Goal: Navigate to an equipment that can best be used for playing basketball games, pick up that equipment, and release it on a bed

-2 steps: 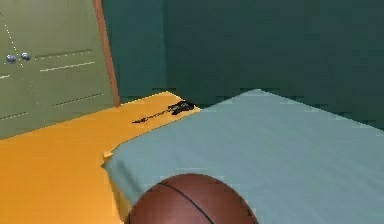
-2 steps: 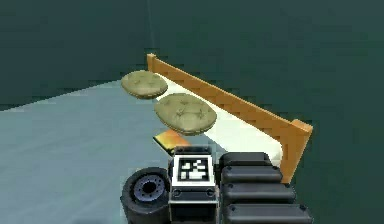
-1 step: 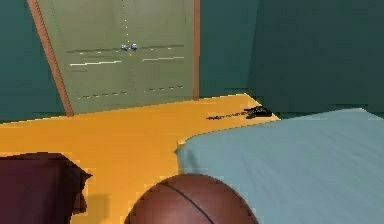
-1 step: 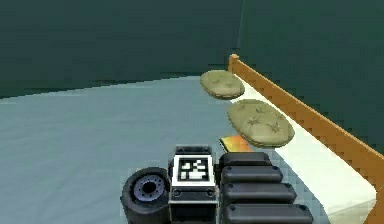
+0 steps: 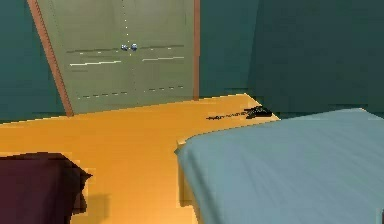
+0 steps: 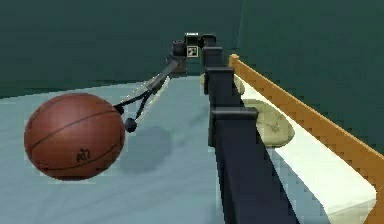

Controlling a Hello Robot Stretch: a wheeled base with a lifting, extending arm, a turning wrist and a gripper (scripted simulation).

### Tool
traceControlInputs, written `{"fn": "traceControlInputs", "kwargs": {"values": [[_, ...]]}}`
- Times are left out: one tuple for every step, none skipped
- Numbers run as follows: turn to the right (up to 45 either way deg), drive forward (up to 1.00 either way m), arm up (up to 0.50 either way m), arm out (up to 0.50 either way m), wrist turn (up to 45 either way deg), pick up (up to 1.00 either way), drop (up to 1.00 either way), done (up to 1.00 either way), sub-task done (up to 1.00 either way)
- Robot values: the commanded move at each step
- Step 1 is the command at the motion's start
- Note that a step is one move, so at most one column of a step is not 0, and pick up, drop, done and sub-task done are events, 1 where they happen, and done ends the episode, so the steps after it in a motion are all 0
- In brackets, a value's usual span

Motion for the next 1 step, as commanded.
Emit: {"fn": "traceControlInputs", "kwargs": {"values": [[0.0, 0.0, 0.0, 0.0, 45.0, 0.0, 0.0, 0.0, 0.0]]}}
